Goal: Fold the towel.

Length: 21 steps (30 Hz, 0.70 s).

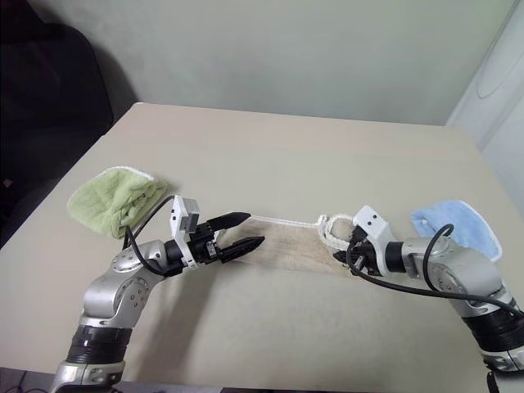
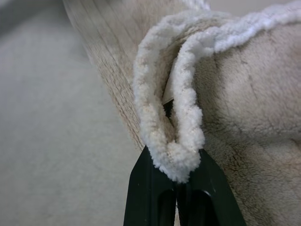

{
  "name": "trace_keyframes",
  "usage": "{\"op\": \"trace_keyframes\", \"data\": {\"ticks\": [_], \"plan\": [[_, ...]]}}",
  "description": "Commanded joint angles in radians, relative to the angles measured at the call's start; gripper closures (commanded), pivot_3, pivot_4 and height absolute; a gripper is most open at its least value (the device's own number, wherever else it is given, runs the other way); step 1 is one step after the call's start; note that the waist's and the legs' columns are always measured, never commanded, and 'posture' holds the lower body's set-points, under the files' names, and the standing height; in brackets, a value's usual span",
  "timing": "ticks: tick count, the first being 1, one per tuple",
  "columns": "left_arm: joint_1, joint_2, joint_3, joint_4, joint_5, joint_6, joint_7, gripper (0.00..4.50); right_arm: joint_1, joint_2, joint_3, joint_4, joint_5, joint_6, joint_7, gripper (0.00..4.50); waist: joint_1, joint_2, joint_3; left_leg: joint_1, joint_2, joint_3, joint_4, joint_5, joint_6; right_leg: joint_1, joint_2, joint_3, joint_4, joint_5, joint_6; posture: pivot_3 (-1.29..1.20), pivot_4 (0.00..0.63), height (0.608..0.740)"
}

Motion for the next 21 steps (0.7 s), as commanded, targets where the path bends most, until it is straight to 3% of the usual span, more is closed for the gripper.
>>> {"op": "trace_keyframes", "data": {"ticks": [1, 12, 17, 21], "plan": [[-0.011, 0.003, 0.01, -0.025, 0.001, -0.018, 0.003, 0.0, -0.029, 0.01, -0.014, -0.002, -0.019, -0.005, 0.026, 3.82, 0.0, 0.0, 0.0, 0.0, 0.0, 0.0, 0.0, 0.0, 0.0, 0.0, 0.0, 0.0, 0.0, 0.0, 0.0, 0.0, 0.15, 0.74], [-0.001, 0.007, 0.014, -0.035, -0.004, -0.012, 0.004, 0.0, -0.01, 0.028, -0.127, -0.057, 0.032, 0.01, 0.063, 0.04, 0.0, 0.0, 0.0, 0.0, 0.0, 0.0, 0.0, 0.0, -0.001, 0.0, 0.0, 0.0, 0.0, 0.0, 0.0, 0.0, 0.15, 0.74], [0.002, 0.016, 0.025, -0.037, -0.009, -0.01, 0.003, 0.0, 0.019, -0.014, -0.257, -0.033, 0.046, 0.005, 0.062, 0.04, 0.002, 0.0, 0.0, 0.0, 0.0, 0.0, 0.0, 0.0, -0.002, 0.0, 0.0, 0.0, 0.0, 0.0, 0.0, 0.0, 0.15, 0.74], [-0.003, 0.016, 0.021, -0.021, -0.004, -0.013, 0.0, 0.0, 0.022, -0.012, -0.269, 0.054, -0.006, -0.023, 0.048, 0.92, 0.0, -0.001, 0.0, 0.0, 0.0, 0.0, 0.0, 0.0, -0.003, 0.0, 0.0, 0.0, 0.0, 0.0, -0.001, 0.0, 0.15, 0.74]]}}
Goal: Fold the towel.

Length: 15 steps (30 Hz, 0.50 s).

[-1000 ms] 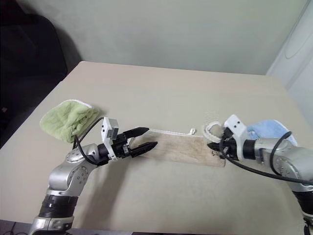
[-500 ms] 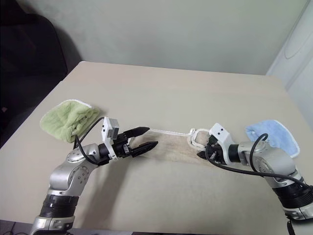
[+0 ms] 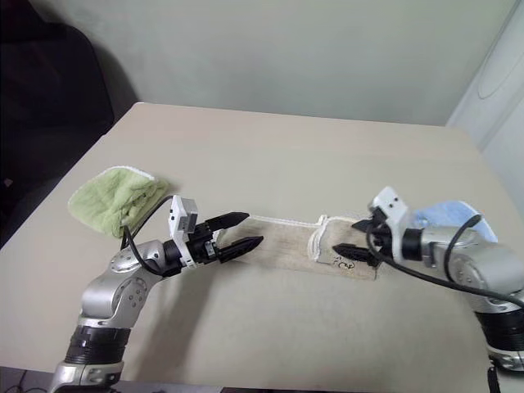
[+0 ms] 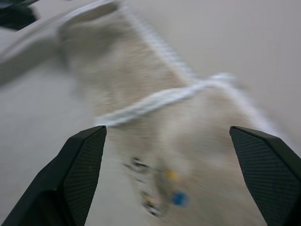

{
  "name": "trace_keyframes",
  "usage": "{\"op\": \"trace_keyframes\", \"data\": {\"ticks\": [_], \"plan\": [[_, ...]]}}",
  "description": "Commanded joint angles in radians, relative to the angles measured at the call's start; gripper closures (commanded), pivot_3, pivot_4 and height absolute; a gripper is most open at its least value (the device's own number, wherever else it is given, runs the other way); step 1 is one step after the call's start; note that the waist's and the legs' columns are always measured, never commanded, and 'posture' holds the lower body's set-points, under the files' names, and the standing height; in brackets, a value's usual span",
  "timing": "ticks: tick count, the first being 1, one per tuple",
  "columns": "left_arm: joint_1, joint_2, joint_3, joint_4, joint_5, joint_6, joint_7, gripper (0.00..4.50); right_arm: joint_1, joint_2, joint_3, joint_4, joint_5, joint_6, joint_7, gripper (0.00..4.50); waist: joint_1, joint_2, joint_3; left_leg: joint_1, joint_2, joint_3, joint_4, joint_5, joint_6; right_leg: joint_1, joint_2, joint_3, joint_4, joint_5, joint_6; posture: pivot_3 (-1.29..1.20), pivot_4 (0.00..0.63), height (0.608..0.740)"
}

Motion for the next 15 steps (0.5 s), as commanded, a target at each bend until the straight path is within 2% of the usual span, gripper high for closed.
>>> {"op": "trace_keyframes", "data": {"ticks": [1, 10, 15], "plan": [[-0.011, 0.005, 0.011, -0.014, -0.001, -0.013, -0.002, 0.0, 0.003, 0.0, -0.013, 0.037, -0.04, -0.045, 0.0, 1.28, 0.0, 0.0, 0.0, 0.0, 0.0, 0.0, 0.0, 0.0, 0.0, 0.0, 0.0, 0.0, 0.0, 0.0, 0.0, 0.0, 0.15, 0.74], [-0.041, 0.009, 0.007, 0.001, 0.0, -0.007, -0.009, 0.0, -0.04, 0.079, 0.081, 0.112, -0.143, -0.166, 0.026, 4.43, 0.0, 0.001, 0.0, 0.0, 0.0, 0.0, 0.0, 0.002, 0.003, 0.0, 0.0, 0.0, 0.001, 0.0, 0.0, 0.0, 0.15, 0.74], [-0.027, 0.016, 0.011, -0.01, -0.003, -0.005, -0.006, 0.0, -0.069, 0.145, 0.141, 0.218, -0.229, -0.261, 0.02, 4.47, -0.001, 0.0, 0.0, 0.001, 0.0, 0.0, 0.0, 0.003, 0.005, 0.0, 0.0, 0.0, 0.0, 0.001, 0.0, 0.0, 0.15, 0.74]]}}
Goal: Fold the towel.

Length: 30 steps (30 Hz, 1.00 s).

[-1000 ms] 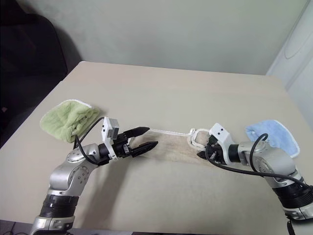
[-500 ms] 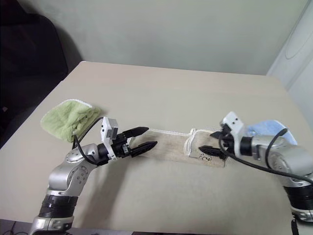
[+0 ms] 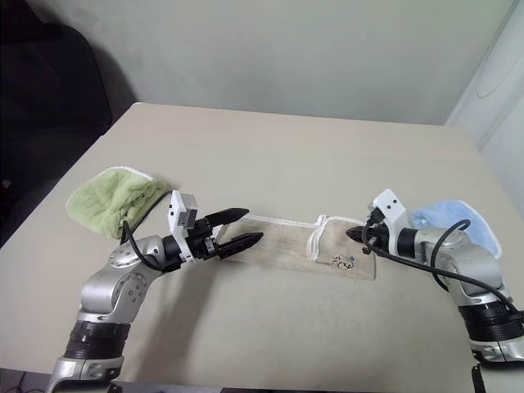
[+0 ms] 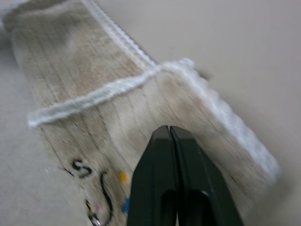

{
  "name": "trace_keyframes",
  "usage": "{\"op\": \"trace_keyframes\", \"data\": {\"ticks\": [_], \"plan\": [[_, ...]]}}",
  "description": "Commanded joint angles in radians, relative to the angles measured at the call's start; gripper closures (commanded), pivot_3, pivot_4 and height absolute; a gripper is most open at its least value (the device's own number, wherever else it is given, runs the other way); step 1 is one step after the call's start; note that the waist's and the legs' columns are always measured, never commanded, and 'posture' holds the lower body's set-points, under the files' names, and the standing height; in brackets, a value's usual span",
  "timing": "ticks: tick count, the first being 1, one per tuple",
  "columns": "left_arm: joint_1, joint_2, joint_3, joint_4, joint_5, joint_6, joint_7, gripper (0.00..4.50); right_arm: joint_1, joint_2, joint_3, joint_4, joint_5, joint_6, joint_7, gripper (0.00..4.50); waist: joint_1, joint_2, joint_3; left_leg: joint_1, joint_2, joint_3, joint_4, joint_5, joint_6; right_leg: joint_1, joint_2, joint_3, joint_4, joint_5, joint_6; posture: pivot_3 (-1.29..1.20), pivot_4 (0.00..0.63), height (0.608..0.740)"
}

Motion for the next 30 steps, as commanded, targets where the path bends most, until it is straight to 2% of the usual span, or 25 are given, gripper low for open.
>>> {"op": "trace_keyframes", "data": {"ticks": [1, 8, 12, 17, 22, 26, 30], "plan": [[0.004, 0.005, 0.014, -0.024, -0.004, -0.006, -0.001, 0.0, -0.03, 0.038, 0.03, 0.08, -0.068, -0.091, 0.004, 4.47, 0.0, 0.0, 0.0, 0.0, 0.0, 0.0, 0.0, 0.0, 0.0, 0.0, 0.0, 0.0, 0.0, 0.0, 0.0, 0.0, 0.15, 0.74], [0.01, 0.009, 0.02, -0.035, -0.008, -0.001, 0.007, 0.0, 0.0, 0.088, 0.107, 0.235, -0.176, -0.202, 0.037, 4.47, 0.002, 0.0, 0.0, 0.0, 0.0, -0.001, 0.0, 0.0, 0.0, 0.0, 0.0, 0.0, 0.0, 0.001, -0.001, 0.0, 0.15, 0.74], [0.018, 0.013, 0.023, -0.038, -0.009, -0.001, 0.009, 0.0, 0.018, 0.1, 0.107, 0.258, -0.207, -0.249, 0.042, 4.47, 0.002, -0.001, 0.0, 0.002, 0.0, -0.001, 0.0, -0.003, -0.005, 0.001, 0.0, -0.001, 0.0, 0.002, -0.002, 0.0, 0.15, 0.74], [0.03, 0.023, 0.032, -0.039, -0.009, -0.003, 0.008, 0.0, 0.025, 0.087, 0.018, 0.146, -0.168, -0.283, 0.046, 4.47, 0.002, 0.0, 0.0, 0.002, 0.0, -0.001, 0.0, -0.004, -0.007, 0.002, 0.0, -0.001, 0.0, 0.002, -0.003, 0.0, 0.15, 0.74], [0.033, 0.038, 0.052, -0.029, -0.013, -0.001, 0.005, 0.0, 0.051, 0.058, -0.072, -0.001, -0.094, -0.213, 0.055, 4.47, 0.001, 0.0, 0.0, 0.0, 0.0, 0.0, 0.0, -0.003, -0.007, 0.0, 0.0, -0.001, 0.0, 0.002, -0.003, 0.0, 0.15, 0.74], [0.034, 0.041, 0.057, -0.022, -0.012, 0.0, 0.003, 0.0, 0.113, 0.074, -0.058, -0.062, -0.083, -0.187, 0.046, 4.47, 0.002, -0.001, 0.0, 0.001, 0.0, -0.001, 0.0, -0.003, -0.008, 0.001, 0.0, -0.001, -0.001, 0.002, -0.003, 0.0, 0.15, 0.74], [0.024, 0.035, 0.061, -0.009, -0.014, 0.001, 0.01, 0.0, 0.159, 0.147, -0.014, 0.006, -0.11, -0.209, 0.023, 4.47, 0.0, -0.001, 0.0, 0.001, 0.0, -0.001, 0.0, -0.003, -0.008, 0.0, 0.0, 0.0, -0.001, 0.002, -0.003, 0.0, 0.15, 0.74]]}}
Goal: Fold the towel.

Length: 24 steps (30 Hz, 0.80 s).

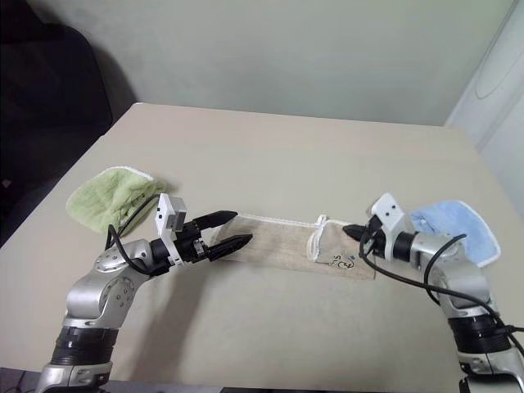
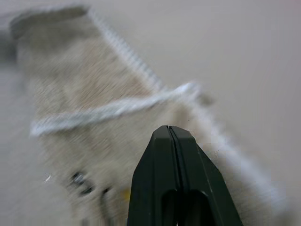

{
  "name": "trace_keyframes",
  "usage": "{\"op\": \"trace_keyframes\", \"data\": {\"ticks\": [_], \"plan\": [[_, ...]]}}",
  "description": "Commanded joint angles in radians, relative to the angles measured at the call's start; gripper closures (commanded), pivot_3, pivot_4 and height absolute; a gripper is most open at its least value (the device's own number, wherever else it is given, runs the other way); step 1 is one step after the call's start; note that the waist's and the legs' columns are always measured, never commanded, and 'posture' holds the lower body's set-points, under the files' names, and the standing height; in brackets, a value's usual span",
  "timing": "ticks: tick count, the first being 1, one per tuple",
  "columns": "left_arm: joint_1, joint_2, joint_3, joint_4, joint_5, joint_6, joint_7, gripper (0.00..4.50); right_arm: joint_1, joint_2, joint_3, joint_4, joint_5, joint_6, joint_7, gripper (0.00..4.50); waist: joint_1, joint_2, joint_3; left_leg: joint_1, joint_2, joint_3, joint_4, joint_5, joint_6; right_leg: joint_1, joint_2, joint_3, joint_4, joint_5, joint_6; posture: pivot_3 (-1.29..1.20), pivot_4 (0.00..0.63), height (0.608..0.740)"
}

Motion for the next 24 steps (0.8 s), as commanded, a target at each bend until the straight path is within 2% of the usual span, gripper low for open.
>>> {"op": "trace_keyframes", "data": {"ticks": [1, 7, 14, 19, 20, 21, 24], "plan": [[-0.018, -0.001, 0.027, -0.006, -0.015, 0.0, 0.009, 0.0, 0.024, 0.057, 0.035, 0.061, -0.026, -0.042, -0.017, 4.47, -0.002, 0.0, 0.0, 0.0, 0.0, 0.0, 0.0, 0.0, 0.0, 0.0, 0.0, 0.0, 0.0, 0.0, 0.0, 0.0, 0.15, 0.74], [-0.016, 0.01, 0.1, -0.019, -0.07, 0.043, 0.039, 0.0, 0.044, 0.094, 0.078, 0.168, -0.098, -0.132, -0.024, 4.47, -0.004, -0.002, -0.001, 0.003, 0.0, 0.0, 0.0, 0.0, 0.0, 0.001, 0.0, 0.0, 0.0, 0.0, 0.0, 0.0, 0.15, 0.74], [0.036, 0.055, 0.237, -0.064, -0.187, 0.173, 0.095, 0.0, 0.016, 0.053, -0.009, 0.019, -0.027, -0.131, -0.002, 4.47, -0.006, 0.0, 0.0, 0.005, 0.0, 0.0, -0.001, -0.003, -0.004, 0.003, 0.0, 0.0, 0.0, 0.0, 0.0, 0.0, 0.15, 0.74], [0.116, 0.1, 0.367, -0.101, -0.331, 0.336, 0.167, 0.0, -0.031, 0.002, -0.088, -0.065, 0.051, -0.078, 0.021, 4.47, -0.007, 0.0, 0.001, 0.005, 0.0, 0.0, -0.002, -0.003, -0.005, 0.002, 0.001, 0.0, 0.0, -0.001, -0.001, 0.0, 0.15, 0.74], [0.134, 0.099, 0.39, -0.114, -0.368, 0.375, 0.194, 0.0, -0.044, -0.005, -0.097, -0.069, 0.062, -0.068, 0.027, 4.1, -0.007, 0.0, 0.001, 0.005, 0.0, 0.0, -0.003, -0.003, -0.005, 0.002, 0.001, 0.0, 0.0, -0.002, -0.001, 0.0, 0.15, 0.74], [0.147, 0.099, 0.406, -0.124, -0.394, 0.403, 0.213, 0.0, -0.052, -0.01, -0.1, -0.072, 0.069, -0.062, 0.028, 3.94, -0.008, 0.0, 0.001, 0.005, 0.0, 0.0, -0.003, -0.004, -0.005, 0.002, 0.001, 0.0, 0.0, -0.002, -0.001, 0.0, 0.15, 0.74], [0.18, 0.067, 0.455, -0.165, -0.524, 0.495, 0.311, 0.0, -0.077, 0.001, -0.105, -0.078, 0.089, -0.042, 0.016, 2.86, -0.006, -0.001, 0.001, 0.006, 0.0, 0.0, -0.003, -0.003, -0.006, 0.003, 0.001, 0.0, 0.0, -0.003, -0.002, 0.0, 0.15, 0.74]]}}
